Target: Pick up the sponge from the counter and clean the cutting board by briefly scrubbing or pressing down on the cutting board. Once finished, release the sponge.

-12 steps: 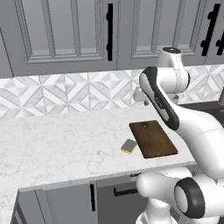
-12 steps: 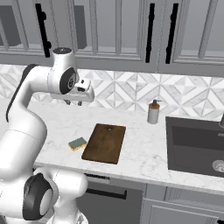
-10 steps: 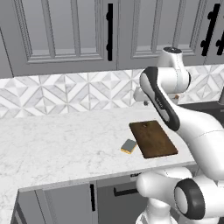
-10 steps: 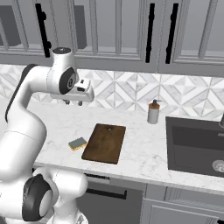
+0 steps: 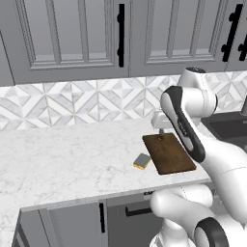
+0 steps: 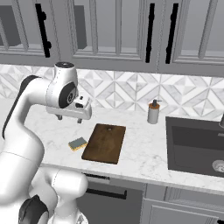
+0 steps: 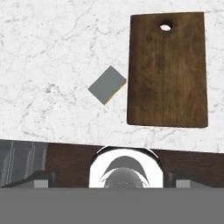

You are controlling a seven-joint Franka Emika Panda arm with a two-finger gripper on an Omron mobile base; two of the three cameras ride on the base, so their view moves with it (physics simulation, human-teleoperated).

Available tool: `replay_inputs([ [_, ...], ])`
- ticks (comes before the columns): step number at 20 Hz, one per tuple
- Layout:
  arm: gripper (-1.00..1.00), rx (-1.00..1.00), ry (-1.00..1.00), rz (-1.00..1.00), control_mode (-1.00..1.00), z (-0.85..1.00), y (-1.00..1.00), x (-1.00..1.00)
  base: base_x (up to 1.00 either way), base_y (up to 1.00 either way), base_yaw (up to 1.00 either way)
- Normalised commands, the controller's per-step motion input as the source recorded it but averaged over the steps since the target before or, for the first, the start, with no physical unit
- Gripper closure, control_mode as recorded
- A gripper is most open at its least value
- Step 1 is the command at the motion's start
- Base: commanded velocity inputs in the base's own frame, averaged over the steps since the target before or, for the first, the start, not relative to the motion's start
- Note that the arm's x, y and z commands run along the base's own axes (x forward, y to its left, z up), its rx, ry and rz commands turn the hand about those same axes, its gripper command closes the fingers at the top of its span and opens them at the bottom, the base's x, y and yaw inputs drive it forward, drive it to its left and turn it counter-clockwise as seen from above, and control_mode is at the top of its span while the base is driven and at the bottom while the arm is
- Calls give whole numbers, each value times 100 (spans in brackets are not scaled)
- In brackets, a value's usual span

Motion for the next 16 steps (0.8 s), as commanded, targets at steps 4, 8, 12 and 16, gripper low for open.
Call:
replay_inputs([
  [4,-100,0,12,-7,-100,-36,18,-16,0,0,0],
  [8,-100,-2,8,-28,-100,-30,40,0,0,0,0],
  [12,-100,1,2,-34,-100,-41,45,8,0,0,0],
  [16,-100,5,11,-19,-100,-46,7,23,0,0,0],
])
